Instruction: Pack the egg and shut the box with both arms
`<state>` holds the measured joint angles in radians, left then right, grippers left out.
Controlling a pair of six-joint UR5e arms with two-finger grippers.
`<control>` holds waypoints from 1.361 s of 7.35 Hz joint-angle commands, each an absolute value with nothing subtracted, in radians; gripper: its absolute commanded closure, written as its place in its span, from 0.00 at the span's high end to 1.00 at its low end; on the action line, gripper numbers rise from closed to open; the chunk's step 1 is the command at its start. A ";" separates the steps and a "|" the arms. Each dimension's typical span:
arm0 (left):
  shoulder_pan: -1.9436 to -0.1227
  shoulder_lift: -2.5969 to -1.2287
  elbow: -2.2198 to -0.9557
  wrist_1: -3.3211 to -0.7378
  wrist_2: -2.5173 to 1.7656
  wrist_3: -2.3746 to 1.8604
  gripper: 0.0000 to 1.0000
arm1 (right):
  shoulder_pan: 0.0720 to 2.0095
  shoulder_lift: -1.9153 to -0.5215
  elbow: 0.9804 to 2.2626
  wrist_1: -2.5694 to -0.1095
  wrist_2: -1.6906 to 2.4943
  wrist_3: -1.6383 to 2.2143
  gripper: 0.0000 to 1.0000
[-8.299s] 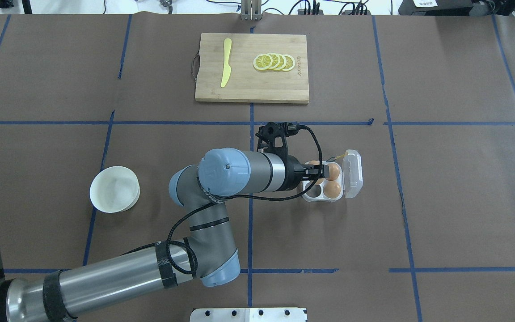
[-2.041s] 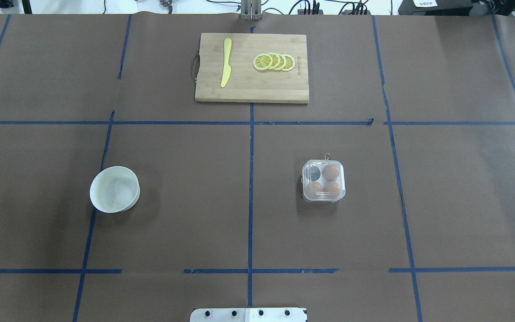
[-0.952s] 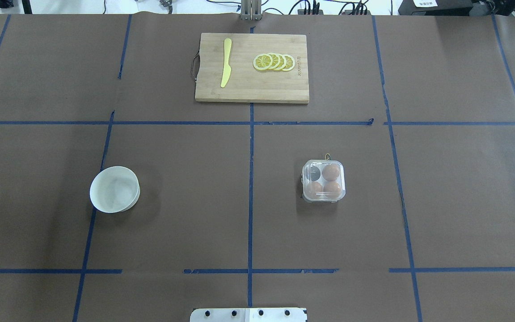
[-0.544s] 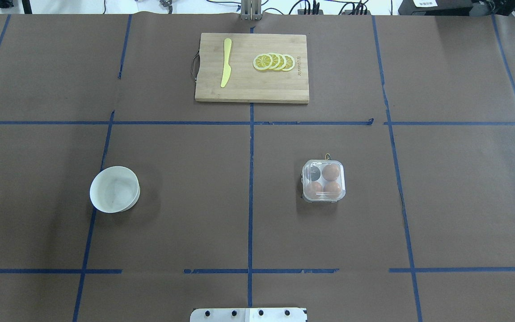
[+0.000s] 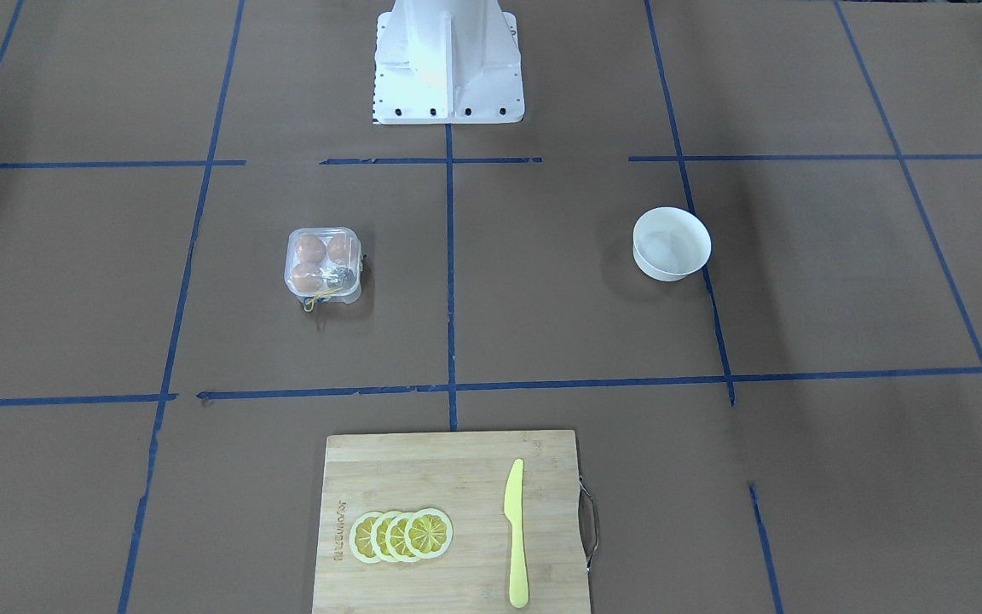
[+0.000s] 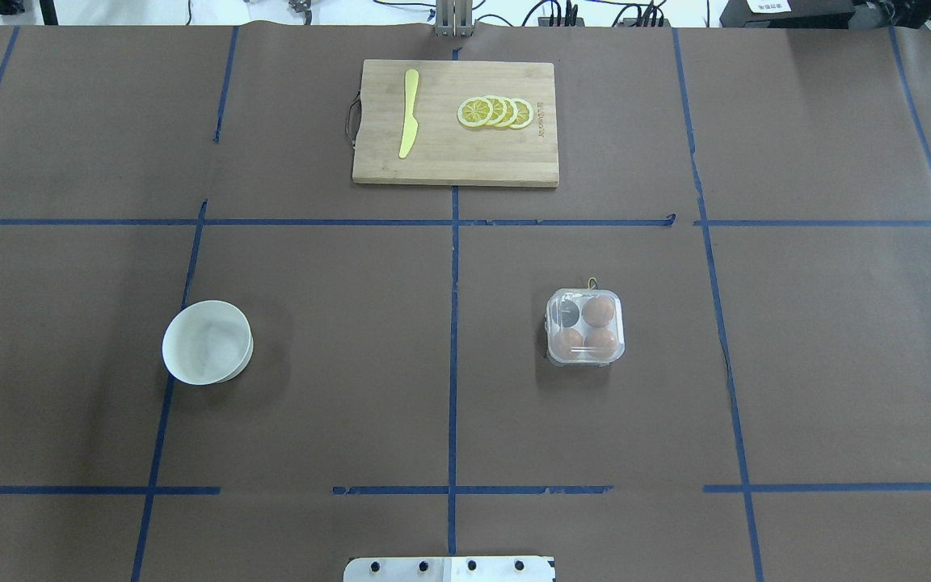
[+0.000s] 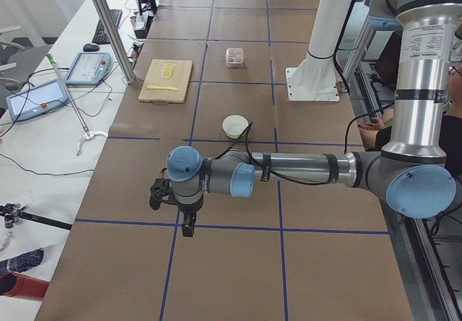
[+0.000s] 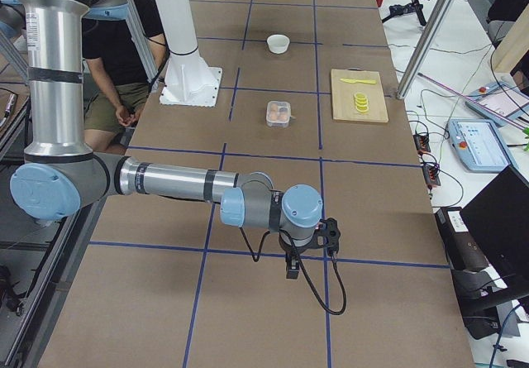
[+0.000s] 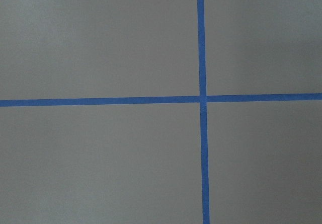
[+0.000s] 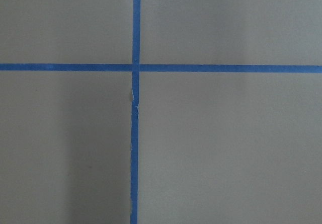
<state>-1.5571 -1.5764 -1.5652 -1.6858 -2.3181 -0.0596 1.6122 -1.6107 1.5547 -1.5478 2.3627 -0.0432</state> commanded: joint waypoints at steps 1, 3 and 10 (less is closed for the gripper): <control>-1.557 -1.577 -1.563 -1.698 -2.318 -0.060 1.00 | 1.612 -1.606 1.557 -1.543 2.364 0.052 1.00; -1.557 -1.577 -1.565 -1.703 -2.316 -0.055 1.00 | 1.612 -1.608 1.554 -1.516 2.364 0.060 1.00; -1.557 -1.575 -1.563 -1.758 -2.315 -0.035 1.00 | 1.612 -1.601 1.555 -1.516 2.364 0.060 1.00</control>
